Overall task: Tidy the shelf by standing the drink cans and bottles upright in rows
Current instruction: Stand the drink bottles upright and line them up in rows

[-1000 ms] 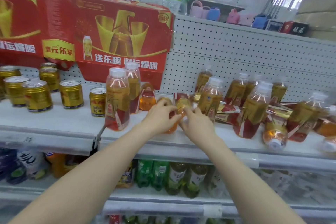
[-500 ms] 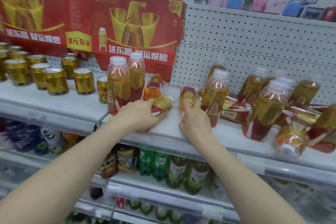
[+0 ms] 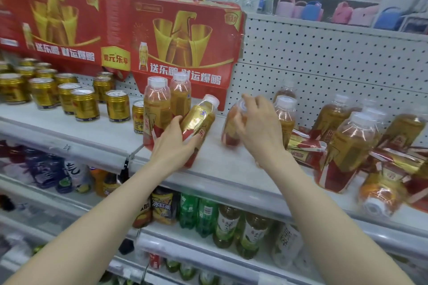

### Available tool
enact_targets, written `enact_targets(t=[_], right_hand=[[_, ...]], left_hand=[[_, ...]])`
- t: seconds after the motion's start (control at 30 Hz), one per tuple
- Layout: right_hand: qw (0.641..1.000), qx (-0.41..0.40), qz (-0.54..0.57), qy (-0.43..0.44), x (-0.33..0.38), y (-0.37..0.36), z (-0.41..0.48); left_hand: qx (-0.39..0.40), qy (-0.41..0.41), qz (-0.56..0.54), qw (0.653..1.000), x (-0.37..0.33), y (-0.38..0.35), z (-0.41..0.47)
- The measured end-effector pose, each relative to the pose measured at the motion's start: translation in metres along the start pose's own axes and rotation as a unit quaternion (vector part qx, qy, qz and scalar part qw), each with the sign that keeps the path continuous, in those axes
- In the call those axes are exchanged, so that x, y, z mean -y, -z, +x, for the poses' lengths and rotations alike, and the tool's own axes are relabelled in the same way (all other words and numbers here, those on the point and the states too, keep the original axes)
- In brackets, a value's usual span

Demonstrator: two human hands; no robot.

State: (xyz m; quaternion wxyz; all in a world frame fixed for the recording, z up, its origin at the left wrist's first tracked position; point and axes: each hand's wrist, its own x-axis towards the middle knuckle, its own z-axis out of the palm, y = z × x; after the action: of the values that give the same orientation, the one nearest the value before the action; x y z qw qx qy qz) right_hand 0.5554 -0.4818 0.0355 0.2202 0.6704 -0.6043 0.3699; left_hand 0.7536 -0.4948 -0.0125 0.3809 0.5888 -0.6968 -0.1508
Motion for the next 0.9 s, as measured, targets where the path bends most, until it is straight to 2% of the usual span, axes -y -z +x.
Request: enact_targets(t=[0.07, 0.17, 0.33, 0.5, 0.67, 0.77, 0.83, 0.9], right_hand=[[1.000, 0.024, -0.013, -0.004, 0.002, -0.004, 0.014], [0.997, 0.073, -0.007, -0.023, 0.005, -0.010, 0.034], [0.986, 0.149, 0.042, -0.064, 0.007, -0.022, 0.060], [0.983, 0.132, 0.049, -0.120, 0.000, -0.050, 0.086], [0.973, 0.092, 0.082, -0.196, -0.015, -0.077, 0.108], [0.969, 0.079, 0.099, -0.211, -0.021, -0.090, 0.118], [0.971, 0.081, 0.064, -0.214, -0.022, -0.097, 0.121], [0.983, 0.041, -0.016, -0.176, -0.016, -0.101, 0.116]], left_hand=[[-0.006, -0.022, -0.069, 0.997, 0.002, 0.003, -0.007], [-0.012, -0.050, -0.108, 0.993, 0.001, 0.000, -0.013], [-0.043, -0.017, -0.142, 0.989, -0.005, -0.004, -0.008], [-0.043, -0.024, -0.126, 0.991, -0.002, -0.006, 0.000], [-0.042, -0.087, -0.075, 0.992, -0.002, 0.005, 0.010], [-0.033, -0.124, -0.050, 0.990, -0.004, 0.013, 0.015], [-0.032, -0.134, -0.056, 0.989, -0.004, 0.014, 0.015], [-0.033, -0.142, -0.061, 0.987, -0.003, 0.015, 0.013]])
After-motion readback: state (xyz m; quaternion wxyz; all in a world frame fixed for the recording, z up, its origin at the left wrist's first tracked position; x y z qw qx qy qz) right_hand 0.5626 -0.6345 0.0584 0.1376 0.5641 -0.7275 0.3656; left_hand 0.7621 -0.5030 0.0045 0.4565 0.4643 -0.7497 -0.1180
